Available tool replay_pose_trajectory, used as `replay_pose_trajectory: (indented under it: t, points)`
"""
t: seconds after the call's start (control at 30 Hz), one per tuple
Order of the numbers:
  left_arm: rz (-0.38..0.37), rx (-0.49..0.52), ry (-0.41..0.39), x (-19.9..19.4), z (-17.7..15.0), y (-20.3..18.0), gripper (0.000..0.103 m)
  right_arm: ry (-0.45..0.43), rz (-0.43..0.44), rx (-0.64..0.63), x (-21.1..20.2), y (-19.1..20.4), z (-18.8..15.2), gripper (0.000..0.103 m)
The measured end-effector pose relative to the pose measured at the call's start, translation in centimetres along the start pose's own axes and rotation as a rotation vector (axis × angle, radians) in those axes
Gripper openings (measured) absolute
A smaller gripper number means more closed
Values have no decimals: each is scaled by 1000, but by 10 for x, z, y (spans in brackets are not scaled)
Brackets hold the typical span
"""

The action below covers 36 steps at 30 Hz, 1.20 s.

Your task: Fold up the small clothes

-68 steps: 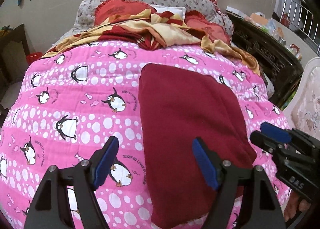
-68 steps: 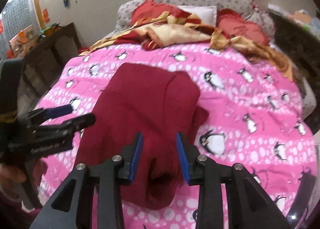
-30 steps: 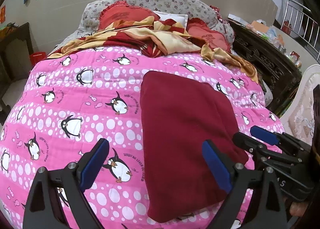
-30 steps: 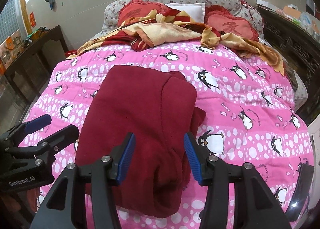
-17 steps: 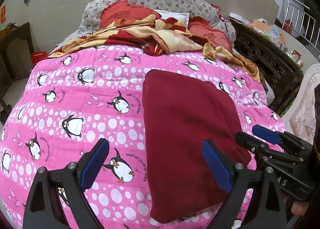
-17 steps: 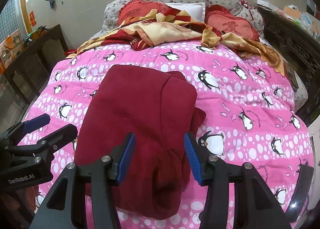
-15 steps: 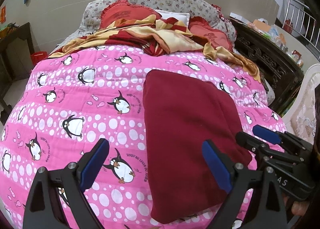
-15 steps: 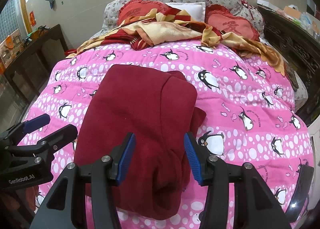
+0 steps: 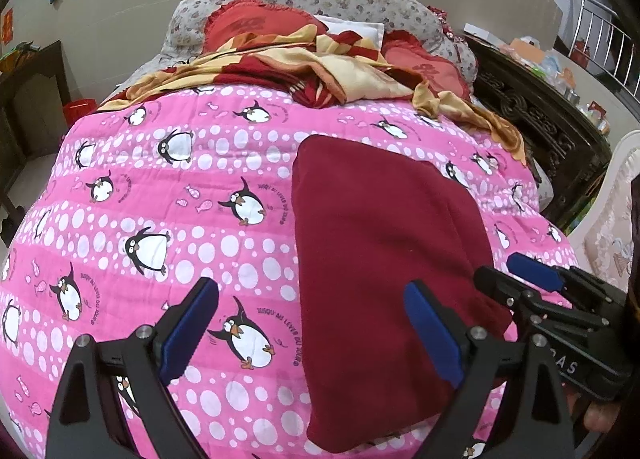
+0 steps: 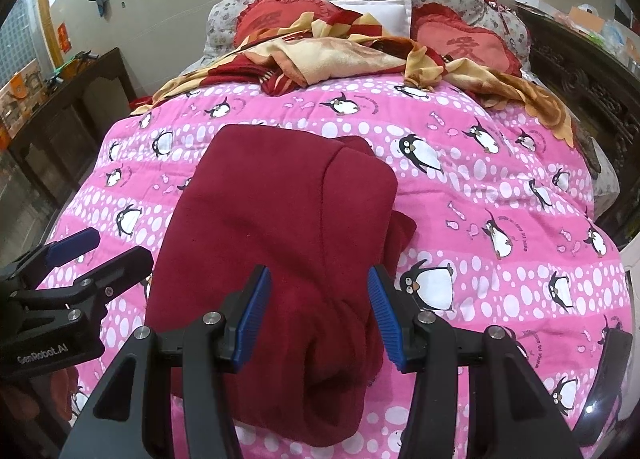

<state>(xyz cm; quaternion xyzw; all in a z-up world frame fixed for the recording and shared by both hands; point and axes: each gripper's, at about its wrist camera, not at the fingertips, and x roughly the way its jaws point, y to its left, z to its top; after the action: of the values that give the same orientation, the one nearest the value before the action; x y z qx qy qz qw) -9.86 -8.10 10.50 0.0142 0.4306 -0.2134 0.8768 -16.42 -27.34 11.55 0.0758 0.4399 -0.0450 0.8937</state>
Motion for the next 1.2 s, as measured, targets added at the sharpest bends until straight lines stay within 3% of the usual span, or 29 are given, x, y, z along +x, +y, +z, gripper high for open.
replay_pose_trajectory:
  t: [1.2]
  points:
    - [17, -4, 7, 8, -1, 7, 96, 24, 3, 3, 12, 3, 1, 53]
